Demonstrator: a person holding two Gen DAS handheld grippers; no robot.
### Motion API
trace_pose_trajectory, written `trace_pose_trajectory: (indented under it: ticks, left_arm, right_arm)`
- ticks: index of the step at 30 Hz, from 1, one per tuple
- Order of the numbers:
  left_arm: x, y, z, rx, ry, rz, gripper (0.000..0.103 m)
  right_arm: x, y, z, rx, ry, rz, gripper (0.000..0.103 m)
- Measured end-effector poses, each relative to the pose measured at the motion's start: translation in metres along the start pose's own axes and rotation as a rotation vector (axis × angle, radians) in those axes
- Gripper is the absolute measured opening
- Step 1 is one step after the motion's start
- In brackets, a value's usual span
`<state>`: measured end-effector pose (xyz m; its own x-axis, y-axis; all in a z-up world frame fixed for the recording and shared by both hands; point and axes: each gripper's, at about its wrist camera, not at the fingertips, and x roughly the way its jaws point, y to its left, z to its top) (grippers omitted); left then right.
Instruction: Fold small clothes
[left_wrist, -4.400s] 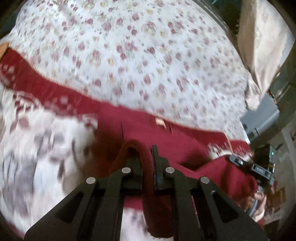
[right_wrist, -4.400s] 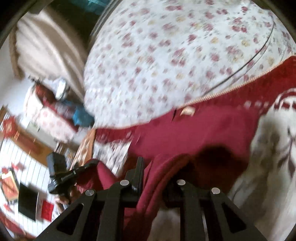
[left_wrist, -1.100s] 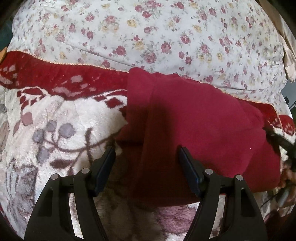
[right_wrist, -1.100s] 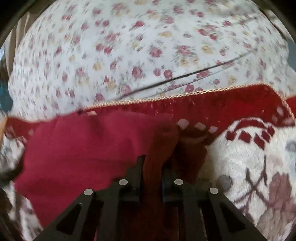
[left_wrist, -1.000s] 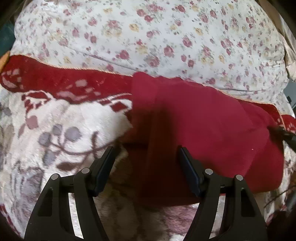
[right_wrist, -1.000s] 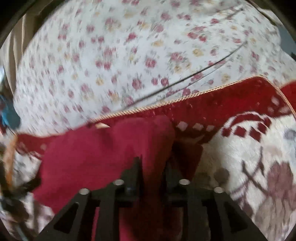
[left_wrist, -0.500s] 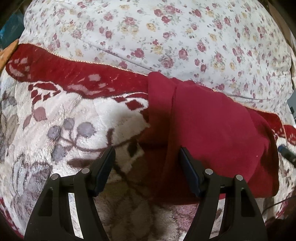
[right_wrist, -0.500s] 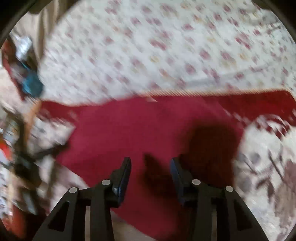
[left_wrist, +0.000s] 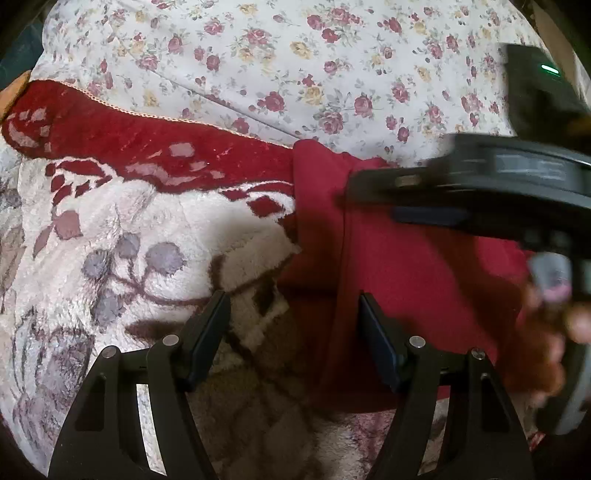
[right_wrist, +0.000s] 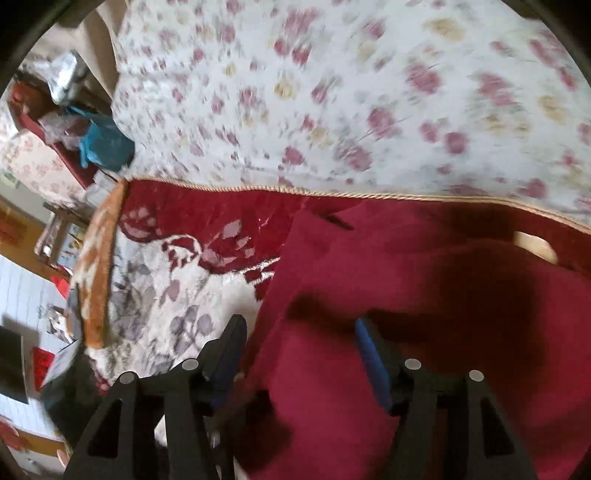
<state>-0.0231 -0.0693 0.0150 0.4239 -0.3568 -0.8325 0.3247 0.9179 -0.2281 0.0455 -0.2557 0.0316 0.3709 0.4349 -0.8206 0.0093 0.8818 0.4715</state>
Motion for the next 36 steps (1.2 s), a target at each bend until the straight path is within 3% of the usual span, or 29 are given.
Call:
trace_pose_trajectory:
  ticks: [4, 6, 7, 8, 11, 14, 19, 21, 22, 24, 25, 28, 30, 32, 33, 34, 35, 36]
  left_arm:
    - [0.002, 0.002, 0.0, 0.003, -0.007, -0.011, 0.071]
    - [0.002, 0.004, 0.0, 0.003, -0.009, -0.019, 0.071]
    - [0.002, 0.005, 0.0, 0.002, -0.01, -0.023, 0.071]
    - [0.001, 0.006, -0.001, 0.001, -0.01, -0.026, 0.071]
    - [-0.002, 0.011, 0.001, -0.014, -0.009, -0.054, 0.071]
    - [-0.01, 0.019, 0.005, -0.043, -0.026, -0.085, 0.071]
    - [-0.01, 0.028, 0.01, -0.079, -0.026, -0.096, 0.071]
    - [-0.01, 0.03, 0.012, -0.092, -0.019, -0.102, 0.071]
    - [-0.012, 0.03, 0.012, -0.091, -0.023, -0.103, 0.071]
    - [-0.017, 0.029, 0.01, -0.075, -0.039, -0.099, 0.071]
    - [-0.019, 0.028, 0.009, -0.066, -0.043, -0.092, 0.071]
    - [-0.019, 0.026, 0.005, -0.053, -0.033, -0.09, 0.071]
    - [-0.018, 0.025, 0.005, -0.049, -0.029, -0.087, 0.071]
    - [-0.018, 0.026, 0.004, -0.046, -0.027, -0.086, 0.071]
    - [-0.018, 0.027, 0.005, -0.049, -0.027, -0.088, 0.071]
    - [-0.019, 0.027, 0.005, -0.051, -0.028, -0.092, 0.071]
    - [-0.02, 0.027, 0.006, -0.052, -0.032, -0.095, 0.071]
    - [-0.021, 0.027, 0.007, -0.051, -0.039, -0.098, 0.071]
  right_arm:
    - [0.026, 0.002, 0.009, -0.044, 0.019, -0.059, 0.058]
    - [0.025, -0.001, 0.011, -0.057, -0.004, -0.094, 0.044]
    - [0.024, -0.002, 0.012, -0.066, -0.01, -0.12, 0.027]
    - [0.024, -0.002, 0.014, -0.071, -0.011, -0.119, 0.019]
    - [0.019, 0.002, 0.018, -0.073, -0.025, -0.086, 0.01]
    - [0.022, 0.016, 0.023, -0.111, -0.032, -0.054, 0.003]
    - [0.04, 0.022, 0.022, -0.082, -0.033, -0.061, 0.003]
    - [0.028, 0.014, 0.021, -0.034, -0.058, -0.029, 0.006]
    - [0.021, 0.011, 0.019, -0.015, -0.06, -0.03, 0.013]
    - [0.009, 0.008, 0.017, -0.01, -0.056, -0.04, 0.046]
    - [0.007, 0.008, 0.015, -0.016, -0.057, -0.058, 0.068]
    - [0.016, 0.013, 0.015, -0.067, -0.027, -0.094, 0.071]
    - [0.036, 0.012, 0.014, -0.086, 0.018, -0.159, 0.062]
    - [0.041, 0.012, 0.014, -0.121, -0.016, -0.226, 0.039]
    - [0.04, 0.011, 0.015, -0.121, -0.021, -0.228, 0.033]
    - [0.035, 0.009, 0.017, -0.106, -0.029, -0.209, 0.018]
    - [0.03, 0.009, 0.019, -0.097, -0.035, -0.167, 0.009]
    - [0.026, 0.01, 0.021, -0.101, -0.04, -0.154, 0.009]
